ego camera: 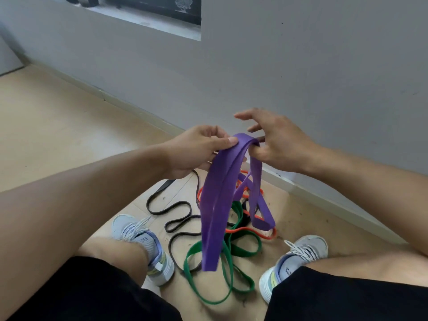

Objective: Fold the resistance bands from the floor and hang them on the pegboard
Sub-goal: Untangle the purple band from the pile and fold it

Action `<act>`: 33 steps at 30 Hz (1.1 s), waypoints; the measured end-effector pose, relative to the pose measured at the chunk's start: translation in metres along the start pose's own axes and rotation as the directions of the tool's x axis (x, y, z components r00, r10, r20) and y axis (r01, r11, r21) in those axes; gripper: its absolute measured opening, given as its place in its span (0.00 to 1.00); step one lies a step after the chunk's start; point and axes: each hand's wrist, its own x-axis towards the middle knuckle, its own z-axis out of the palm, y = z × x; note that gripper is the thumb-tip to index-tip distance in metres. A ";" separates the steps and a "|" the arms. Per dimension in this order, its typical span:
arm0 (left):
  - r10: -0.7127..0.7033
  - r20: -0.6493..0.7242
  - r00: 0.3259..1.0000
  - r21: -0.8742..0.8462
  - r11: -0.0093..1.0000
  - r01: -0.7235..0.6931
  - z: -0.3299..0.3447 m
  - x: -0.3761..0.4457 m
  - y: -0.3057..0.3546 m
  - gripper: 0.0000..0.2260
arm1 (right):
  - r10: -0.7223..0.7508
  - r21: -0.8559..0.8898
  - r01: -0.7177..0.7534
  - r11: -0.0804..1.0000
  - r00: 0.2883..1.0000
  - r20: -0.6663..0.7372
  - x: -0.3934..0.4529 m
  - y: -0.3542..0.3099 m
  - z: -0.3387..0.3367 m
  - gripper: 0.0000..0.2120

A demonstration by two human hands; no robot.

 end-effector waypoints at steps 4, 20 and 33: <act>0.014 -0.071 0.997 -0.127 0.992 -0.023 -0.002 0.001 0.004 0.08 | 0.112 0.037 -0.107 0.994 0.968 -0.223 0.003 -0.002 -0.001 0.08; -0.020 -0.133 0.991 -0.425 0.904 -0.039 0.011 0.002 0.013 0.11 | 0.137 -0.021 -0.163 0.986 0.889 -0.436 0.001 -0.003 0.003 0.10; -0.046 -0.157 0.987 -0.147 0.989 0.023 -0.006 -0.004 -0.002 0.10 | -0.150 0.377 0.186 0.907 0.981 -0.123 -0.005 -0.022 -0.001 0.09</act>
